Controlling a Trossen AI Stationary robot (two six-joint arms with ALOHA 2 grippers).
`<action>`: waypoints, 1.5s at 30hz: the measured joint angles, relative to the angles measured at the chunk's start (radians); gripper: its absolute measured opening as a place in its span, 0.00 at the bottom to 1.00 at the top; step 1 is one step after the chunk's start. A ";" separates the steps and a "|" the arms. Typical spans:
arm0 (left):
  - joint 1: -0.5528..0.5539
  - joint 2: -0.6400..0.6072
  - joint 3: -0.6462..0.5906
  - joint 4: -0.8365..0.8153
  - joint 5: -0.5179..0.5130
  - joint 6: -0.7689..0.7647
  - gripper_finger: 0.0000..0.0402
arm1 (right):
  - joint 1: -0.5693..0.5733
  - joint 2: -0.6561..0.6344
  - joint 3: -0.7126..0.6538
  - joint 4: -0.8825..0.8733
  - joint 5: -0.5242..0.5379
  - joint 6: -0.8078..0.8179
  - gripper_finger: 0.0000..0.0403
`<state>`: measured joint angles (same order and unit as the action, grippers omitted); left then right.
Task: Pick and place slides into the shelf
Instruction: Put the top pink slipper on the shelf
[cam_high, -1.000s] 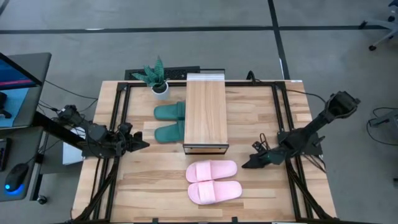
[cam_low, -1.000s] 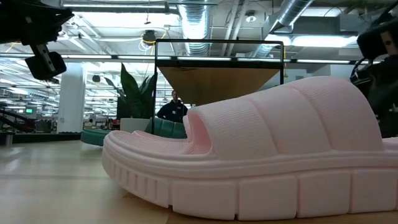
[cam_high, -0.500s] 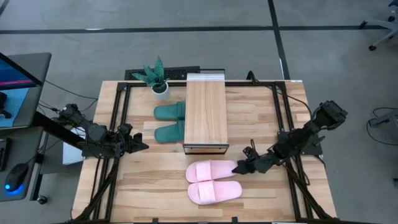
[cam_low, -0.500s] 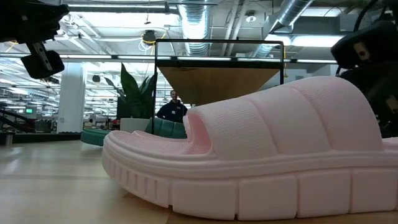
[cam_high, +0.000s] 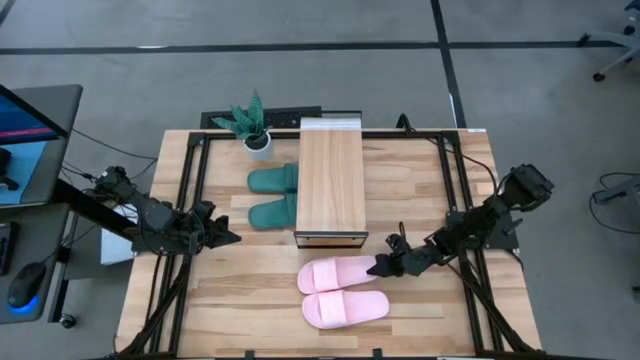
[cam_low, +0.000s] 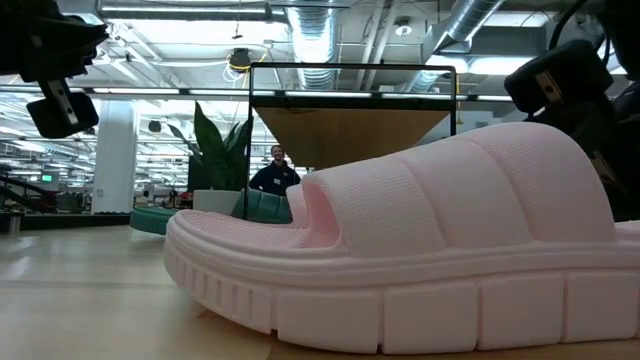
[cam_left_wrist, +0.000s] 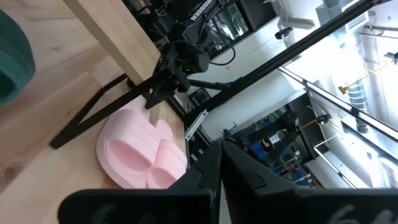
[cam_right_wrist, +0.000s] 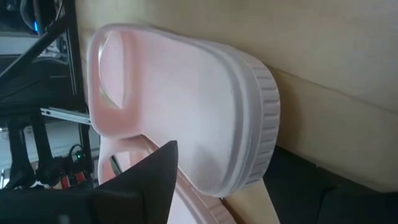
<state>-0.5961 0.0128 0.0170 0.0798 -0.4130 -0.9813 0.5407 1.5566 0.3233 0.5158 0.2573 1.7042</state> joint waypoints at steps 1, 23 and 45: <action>0.000 0.000 0.000 -0.001 -0.002 0.001 0.00 | 0.000 0.000 0.000 -0.002 0.000 0.000 0.51; 0.000 0.000 0.000 -0.011 -0.022 0.028 0.00 | -0.001 0.001 0.000 -0.029 -0.005 0.034 0.12; 0.000 0.000 0.000 -0.013 -0.026 0.035 0.00 | 0.000 -0.087 -0.010 -0.047 -0.040 -0.007 0.12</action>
<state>-0.5961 0.0128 0.0174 0.0666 -0.4393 -0.9466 0.5407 1.4694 0.3134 0.4688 0.2175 1.6972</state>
